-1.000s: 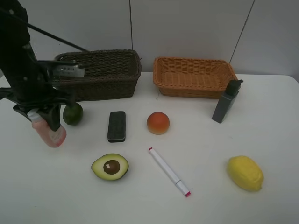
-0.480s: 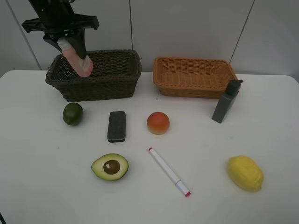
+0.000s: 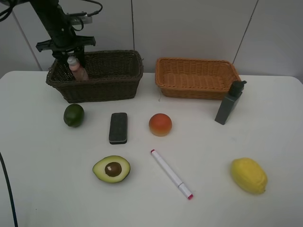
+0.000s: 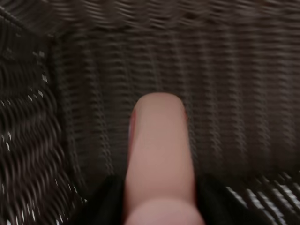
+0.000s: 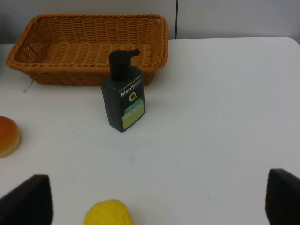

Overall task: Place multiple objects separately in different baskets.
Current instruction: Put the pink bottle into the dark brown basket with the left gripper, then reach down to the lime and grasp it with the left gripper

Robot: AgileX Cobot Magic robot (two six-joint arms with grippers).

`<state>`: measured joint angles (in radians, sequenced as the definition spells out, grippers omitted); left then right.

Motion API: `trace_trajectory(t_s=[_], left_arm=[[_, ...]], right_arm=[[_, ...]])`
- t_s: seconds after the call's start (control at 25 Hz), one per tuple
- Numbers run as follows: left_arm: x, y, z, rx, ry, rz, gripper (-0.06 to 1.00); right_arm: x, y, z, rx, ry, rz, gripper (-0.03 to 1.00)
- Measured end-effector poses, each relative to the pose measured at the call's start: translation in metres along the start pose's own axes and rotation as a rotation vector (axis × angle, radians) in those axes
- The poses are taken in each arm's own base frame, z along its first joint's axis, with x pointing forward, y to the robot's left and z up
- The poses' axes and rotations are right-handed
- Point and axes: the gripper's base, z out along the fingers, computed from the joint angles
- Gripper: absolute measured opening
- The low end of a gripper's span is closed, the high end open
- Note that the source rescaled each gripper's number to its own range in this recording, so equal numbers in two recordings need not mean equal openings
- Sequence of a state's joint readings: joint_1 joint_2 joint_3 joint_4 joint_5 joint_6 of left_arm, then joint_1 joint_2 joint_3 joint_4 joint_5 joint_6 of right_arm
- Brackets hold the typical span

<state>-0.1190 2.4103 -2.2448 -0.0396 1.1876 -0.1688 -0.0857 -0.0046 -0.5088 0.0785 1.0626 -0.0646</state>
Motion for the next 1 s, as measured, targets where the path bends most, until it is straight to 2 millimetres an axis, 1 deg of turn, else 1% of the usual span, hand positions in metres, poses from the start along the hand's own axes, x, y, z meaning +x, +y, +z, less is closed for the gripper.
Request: trace_trajectory(t_s=[0.04, 0.08, 0.12, 0.16, 0.2, 0.28, 0.36, 0.44, 0.52, 0.56, 0.6, 0.68, 0.72, 0.76, 0.84, 0.88, 0.96, 1.0], left_arm=[[-0.001, 0.001, 0.002, -0.003, -0.003, 0.0, 0.53], [-0.002, 0.001, 0.002, -0.002, -0.007, -0.001, 0.7], [-0.003, 0.0, 0.001, -0.001, -0.012, -0.002, 0.81], [-0.004, 0.0, -0.001, 0.001, -0.02, -0.002, 0.89], [-0.005, 0.0, -0.005, 0.003, -0.025, -0.001, 0.93], [-0.01, -0.002, -0.013, 0.01, -0.056, -0.001, 0.97], [-0.015, -0.004, -0.029, 0.026, -0.097, -0.003, 0.97], [-0.016, -0.007, -0.05, 0.059, -0.133, -0.009, 0.97], [-0.017, -0.01, -0.08, 0.09, -0.185, -0.009, 0.98], [-0.015, -0.012, -0.095, 0.099, -0.205, -0.003, 0.98], [-0.01, -0.013, -0.107, 0.101, -0.209, 0.002, 0.98], [0.007, -0.015, -0.133, 0.106, -0.202, 0.012, 0.98], [0.021, -0.017, -0.141, 0.104, -0.179, 0.018, 0.98], [0.036, -0.018, -0.141, 0.099, -0.134, 0.025, 0.98], [0.072, -0.021, -0.152, 0.089, -0.073, 0.034, 0.98], [0.091, -0.022, -0.148, 0.07, -0.022, 0.036, 0.98], [0.127, -0.02, -0.146, 0.022, 0.048, 0.037, 0.98], [0.145, -0.017, -0.139, -0.011, 0.091, 0.036, 0.98]], right_arm=[[0.0, 0.0, 0.0, 0.0, 0.0, 0.0, 1.0], [0.0, 0.0, 0.0, 0.0, 0.0, 0.0, 1.0], [0.0, 0.0, 0.0, 0.0, 0.0, 0.0, 1.0], [0.0, 0.0, 0.0, 0.0, 0.0, 0.0, 1.0], [0.0, 0.0, 0.0, 0.0, 0.0, 0.0, 1.0], [0.0, 0.0, 0.0, 0.0, 0.0, 0.0, 1.0], [0.0, 0.0, 0.0, 0.0, 0.0, 0.0, 1.0], [0.0, 0.0, 0.0, 0.0, 0.0, 0.0, 1.0], [0.0, 0.0, 0.0, 0.0, 0.0, 0.0, 1.0], [0.0, 0.0, 0.0, 0.0, 0.0, 0.0, 1.0], [0.0, 0.0, 0.0, 0.0, 0.0, 0.0, 1.0], [0.0, 0.0, 0.0, 0.0, 0.0, 0.0, 1.0], [0.0, 0.0, 0.0, 0.0, 0.0, 0.0, 1.0], [0.0, 0.0, 0.0, 0.0, 0.0, 0.0, 1.0], [0.0, 0.0, 0.0, 0.0, 0.0, 0.0, 1.0], [0.0, 0.0, 0.0, 0.0, 0.0, 0.0, 1.0], [0.0, 0.0, 0.0, 0.0, 0.0, 0.0, 1.0], [0.0, 0.0, 0.0, 0.0, 0.0, 0.0, 1.0]])
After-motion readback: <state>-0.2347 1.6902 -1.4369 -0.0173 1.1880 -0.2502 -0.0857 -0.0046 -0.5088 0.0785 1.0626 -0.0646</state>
